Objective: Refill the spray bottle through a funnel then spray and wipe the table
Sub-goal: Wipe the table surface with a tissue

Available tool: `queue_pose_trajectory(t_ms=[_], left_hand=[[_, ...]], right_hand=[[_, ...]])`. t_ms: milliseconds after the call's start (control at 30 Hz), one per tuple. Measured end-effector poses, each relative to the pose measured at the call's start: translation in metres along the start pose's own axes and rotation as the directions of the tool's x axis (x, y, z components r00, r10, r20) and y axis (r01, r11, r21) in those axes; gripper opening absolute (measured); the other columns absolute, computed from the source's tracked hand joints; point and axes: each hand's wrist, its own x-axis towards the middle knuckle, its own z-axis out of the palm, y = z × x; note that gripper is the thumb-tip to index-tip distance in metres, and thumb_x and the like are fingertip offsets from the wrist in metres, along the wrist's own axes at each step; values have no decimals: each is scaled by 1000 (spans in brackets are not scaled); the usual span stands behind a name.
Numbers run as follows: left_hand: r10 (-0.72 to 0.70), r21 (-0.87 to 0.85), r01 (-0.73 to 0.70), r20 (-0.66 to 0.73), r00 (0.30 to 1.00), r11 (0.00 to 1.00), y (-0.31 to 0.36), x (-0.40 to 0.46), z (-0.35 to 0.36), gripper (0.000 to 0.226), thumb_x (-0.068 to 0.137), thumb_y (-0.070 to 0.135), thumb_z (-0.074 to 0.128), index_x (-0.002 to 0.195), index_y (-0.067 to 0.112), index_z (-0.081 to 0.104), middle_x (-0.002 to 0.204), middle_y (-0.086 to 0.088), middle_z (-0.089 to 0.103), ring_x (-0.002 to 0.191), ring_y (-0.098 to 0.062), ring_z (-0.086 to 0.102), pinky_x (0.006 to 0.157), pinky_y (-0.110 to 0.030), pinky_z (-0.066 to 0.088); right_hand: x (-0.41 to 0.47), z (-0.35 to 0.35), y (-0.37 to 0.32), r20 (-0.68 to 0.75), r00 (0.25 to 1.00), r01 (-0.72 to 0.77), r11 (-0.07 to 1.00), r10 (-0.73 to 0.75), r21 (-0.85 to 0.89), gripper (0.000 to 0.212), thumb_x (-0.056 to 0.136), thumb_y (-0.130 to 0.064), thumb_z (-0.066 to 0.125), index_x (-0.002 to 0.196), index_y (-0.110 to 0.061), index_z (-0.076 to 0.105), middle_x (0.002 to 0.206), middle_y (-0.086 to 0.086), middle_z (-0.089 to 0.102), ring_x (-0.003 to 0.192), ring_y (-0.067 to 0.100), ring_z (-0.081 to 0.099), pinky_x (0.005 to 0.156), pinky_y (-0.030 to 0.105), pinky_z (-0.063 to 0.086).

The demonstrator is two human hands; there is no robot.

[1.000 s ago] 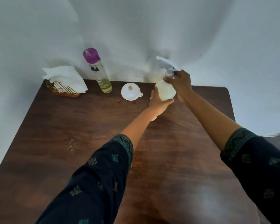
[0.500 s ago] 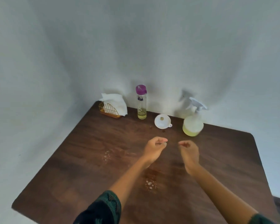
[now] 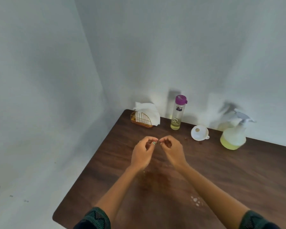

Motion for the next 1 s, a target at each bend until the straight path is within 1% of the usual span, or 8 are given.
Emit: queue_pose_trajectory(t_ms=[67, 167, 267, 467, 600, 733, 833, 1000], left_hand=[[28, 40, -28, 15, 1000, 999, -9, 19, -22, 16, 95, 21, 54, 103, 30, 65, 101, 13, 67, 93, -3, 61, 80, -24, 52], [36, 120, -44, 64, 997, 992, -20, 49, -47, 18, 95, 23, 54, 107, 30, 64, 105, 13, 65, 94, -4, 59, 77, -19, 48], [47, 222, -71, 110, 993, 973, -31, 79, -60, 21, 94, 25, 54, 114, 30, 62, 114, 11, 63, 107, -8, 55, 90, -28, 48], [81, 552, -162, 169, 982, 818, -41, 144, -60, 35, 93, 35, 53, 129, 33, 53, 146, 5, 44, 135, -21, 32, 106, -44, 29], [69, 573, -175, 201, 977, 801, -41, 181, -51, 39, 93, 32, 52, 132, 37, 48, 156, 6, 24, 144, -22, 15, 111, -46, 18], [103, 620, -260, 277, 955, 741, -51, 211, -41, 40, 95, 32, 50, 135, 36, 46, 156, 7, 24, 144, -21, 17, 112, -44, 17], [104, 638, -285, 306, 946, 715, -61, 220, -37, 39, 95, 32, 49, 134, 36, 47, 155, 9, 27, 142, -20, 19, 111, -44, 16], [113, 661, -304, 316, 942, 687, -69, 229, -33, 42, 93, 28, 50, 133, 37, 48, 152, 12, 31, 140, -18, 20, 106, -43, 16]], right_hand=[[17, 18, -11, -58, 998, -15, 999, 16, 34, 12, 88, -4, 60, 90, -15, 64, 87, -3, 65, 82, 7, 59, 73, 14, 44], [43, 37, -20, -104, 990, -85, 993, 94, 85, 11, 87, -6, 60, 90, -15, 66, 89, 1, 68, 85, 14, 62, 79, 26, 48], [65, 49, -21, -115, 970, -192, 966, 213, 172, 14, 87, -9, 61, 86, -22, 64, 87, 3, 68, 85, 19, 63, 80, 33, 50], [106, 56, -21, -27, 912, -366, 840, 410, 401, 28, 89, 0, 56, 113, -13, 60, 99, 0, 60, 89, 11, 55, 78, 26, 45], [135, 56, -16, 92, 878, -454, 758, 469, 469, 36, 89, 0, 53, 117, -22, 59, 120, 1, 51, 104, 12, 51, 91, 32, 38], [160, 61, -5, 138, 867, -481, 733, 479, 481, 43, 88, 0, 56, 125, -22, 57, 132, 4, 45, 126, 19, 43, 102, 37, 33], [171, 67, 3, 152, 853, -506, 719, 500, 477, 43, 88, -1, 58, 127, -19, 56, 130, 3, 48, 124, 18, 46, 102, 37, 34], [182, 72, 12, 122, 850, -495, 701, 512, 514, 42, 87, -1, 61, 127, -11, 57, 121, 0, 58, 108, 12, 52, 94, 29, 36]])
